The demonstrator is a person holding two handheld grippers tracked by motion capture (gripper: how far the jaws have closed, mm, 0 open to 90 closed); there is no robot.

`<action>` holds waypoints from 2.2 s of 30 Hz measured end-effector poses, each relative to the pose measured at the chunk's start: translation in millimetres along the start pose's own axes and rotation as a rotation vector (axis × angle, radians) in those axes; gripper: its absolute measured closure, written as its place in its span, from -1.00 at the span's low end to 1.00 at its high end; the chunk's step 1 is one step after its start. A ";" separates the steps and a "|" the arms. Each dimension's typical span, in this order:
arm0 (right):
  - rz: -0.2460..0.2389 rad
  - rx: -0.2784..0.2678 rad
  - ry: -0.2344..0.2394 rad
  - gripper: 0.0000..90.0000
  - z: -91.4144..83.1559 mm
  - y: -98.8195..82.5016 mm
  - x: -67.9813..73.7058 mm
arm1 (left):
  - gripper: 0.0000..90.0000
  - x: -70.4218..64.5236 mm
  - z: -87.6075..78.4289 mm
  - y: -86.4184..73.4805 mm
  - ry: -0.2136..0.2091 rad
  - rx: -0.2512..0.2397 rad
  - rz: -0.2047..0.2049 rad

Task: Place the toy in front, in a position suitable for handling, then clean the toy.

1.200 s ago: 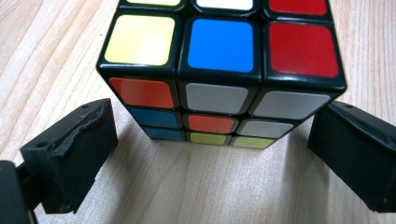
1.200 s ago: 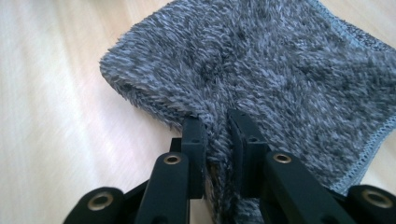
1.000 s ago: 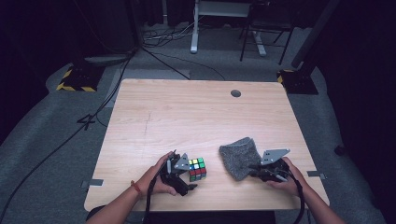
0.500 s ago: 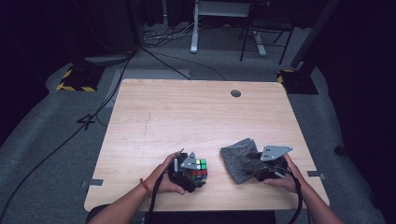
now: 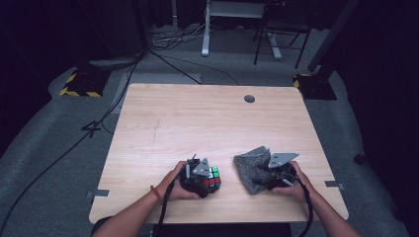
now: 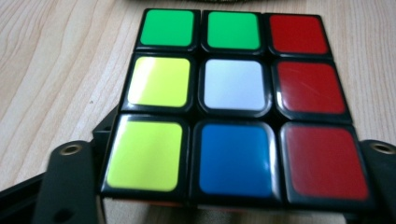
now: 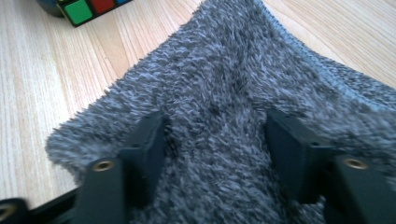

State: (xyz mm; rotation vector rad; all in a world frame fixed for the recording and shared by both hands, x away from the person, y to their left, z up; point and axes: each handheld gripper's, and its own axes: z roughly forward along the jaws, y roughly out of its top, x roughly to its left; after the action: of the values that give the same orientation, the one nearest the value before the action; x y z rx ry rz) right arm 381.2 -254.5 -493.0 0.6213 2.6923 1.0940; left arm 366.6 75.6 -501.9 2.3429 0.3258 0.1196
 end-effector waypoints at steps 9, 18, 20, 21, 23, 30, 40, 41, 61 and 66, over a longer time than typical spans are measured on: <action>0.019 -0.011 -0.012 0.58 -5.5 -4.7 -0.1 | -0.27 11.3 -2.5 -2.3 -0.023 -0.005 0.017; 0.023 -0.028 -0.038 0.76 -10.4 -10.7 -2.1 | -0.26 26.4 3.5 3.8 -0.032 -0.007 0.019; 0.031 -0.028 -0.048 0.76 -12.3 -12.5 -4.9 | -0.26 27.7 4.3 4.7 -0.035 -0.007 0.020; 0.034 -0.025 -0.054 0.77 -13.4 -13.1 -6.0 | -0.26 27.7 4.4 4.6 -0.034 -0.009 0.022; 0.037 -0.025 -0.062 0.77 -15.0 -14.5 -8.4 | -0.26 27.8 4.3 4.7 -0.034 -0.007 0.024; 0.052 -0.037 -0.066 0.77 -18.5 -19.0 -15.4 | -0.27 27.2 4.4 4.7 -0.028 -0.007 0.018; 0.055 -0.046 -0.062 0.78 -19.1 -17.8 -16.6 | -0.25 26.9 3.5 4.7 -0.029 -0.006 0.021; 0.053 -0.046 -0.061 0.78 -19.2 -17.6 -16.5 | -0.25 26.9 3.5 4.7 -0.029 -0.006 0.021; 0.005 -0.180 -0.038 0.78 -35.6 19.5 -5.5 | -0.25 7.9 -6.1 33.0 0.014 0.002 0.089; -0.048 -0.219 -0.016 0.78 -41.8 46.6 9.2 | -0.25 5.2 -5.1 46.2 0.018 -0.007 0.112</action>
State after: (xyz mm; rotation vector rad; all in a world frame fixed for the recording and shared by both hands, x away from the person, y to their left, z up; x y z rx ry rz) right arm 374.7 -246.7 -430.5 0.5220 2.5120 1.3407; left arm 379.8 48.9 -465.9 2.3537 0.2028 0.1951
